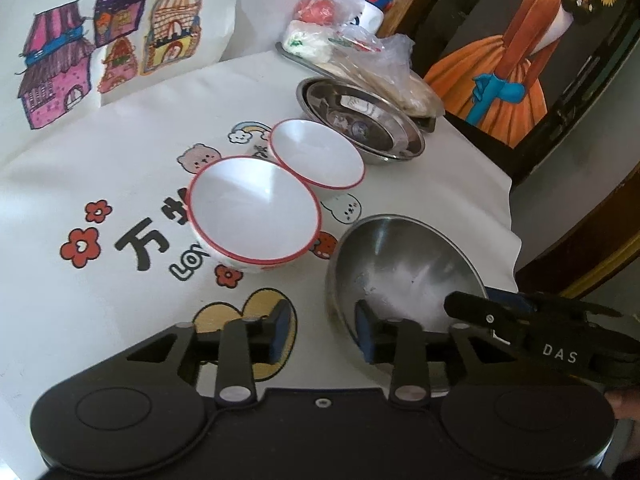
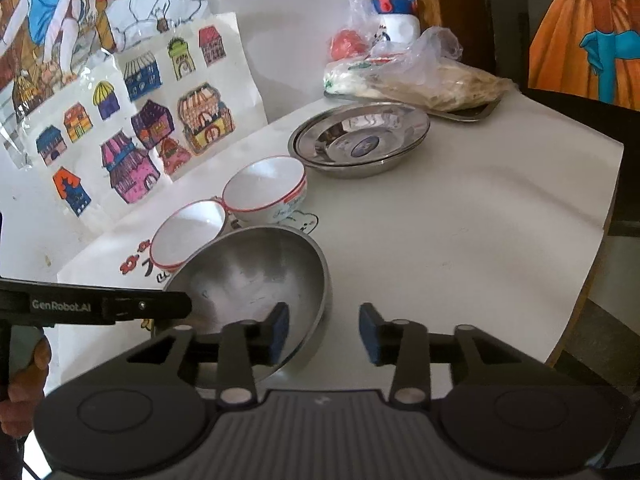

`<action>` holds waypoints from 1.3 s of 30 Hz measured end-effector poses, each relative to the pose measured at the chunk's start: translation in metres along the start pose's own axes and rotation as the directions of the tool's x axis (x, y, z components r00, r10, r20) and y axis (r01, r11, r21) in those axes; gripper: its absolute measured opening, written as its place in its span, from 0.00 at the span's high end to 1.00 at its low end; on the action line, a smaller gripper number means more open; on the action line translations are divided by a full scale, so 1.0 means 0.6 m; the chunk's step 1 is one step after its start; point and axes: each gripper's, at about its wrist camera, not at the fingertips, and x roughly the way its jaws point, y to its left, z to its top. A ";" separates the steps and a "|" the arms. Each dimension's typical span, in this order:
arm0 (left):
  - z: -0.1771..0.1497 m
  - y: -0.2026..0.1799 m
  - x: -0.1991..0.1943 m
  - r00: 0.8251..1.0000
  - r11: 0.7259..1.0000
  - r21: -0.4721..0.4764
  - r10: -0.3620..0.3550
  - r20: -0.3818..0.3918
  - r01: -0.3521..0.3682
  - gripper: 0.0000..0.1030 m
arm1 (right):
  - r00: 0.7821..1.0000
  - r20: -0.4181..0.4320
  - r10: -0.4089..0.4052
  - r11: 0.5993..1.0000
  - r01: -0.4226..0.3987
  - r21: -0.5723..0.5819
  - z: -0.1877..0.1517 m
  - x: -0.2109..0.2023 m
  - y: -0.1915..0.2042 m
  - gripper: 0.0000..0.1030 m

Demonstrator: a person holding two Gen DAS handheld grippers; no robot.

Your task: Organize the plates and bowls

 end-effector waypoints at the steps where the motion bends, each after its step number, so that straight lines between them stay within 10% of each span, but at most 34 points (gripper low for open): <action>1: 0.000 0.003 -0.004 1.000 1.000 -0.004 0.000 0.009 0.000 0.57 | 1.000 0.011 0.002 1.000 -0.002 0.003 -0.001 -0.004 -0.002 0.47; 5: 0.003 0.010 -0.019 0.999 1.000 -0.011 0.021 0.048 -0.021 0.32 | 0.998 0.062 0.003 1.000 -0.003 0.003 0.000 -0.021 -0.007 0.34; 16: 0.054 0.013 -0.069 0.982 0.995 0.053 0.071 0.175 -0.081 0.04 | 0.983 0.174 0.057 0.998 -0.060 0.015 0.049 -0.044 -0.004 0.04; 24: 0.121 0.049 -0.055 0.981 0.994 0.080 0.065 0.183 -0.080 0.01 | 0.975 0.222 0.016 0.997 -0.031 0.064 0.096 -0.033 0.000 0.00; 39: 0.218 0.089 0.080 0.996 0.994 0.075 0.071 0.045 -0.074 0.01 | 0.993 0.038 0.108 0.958 -0.115 0.265 0.156 0.128 -0.034 0.03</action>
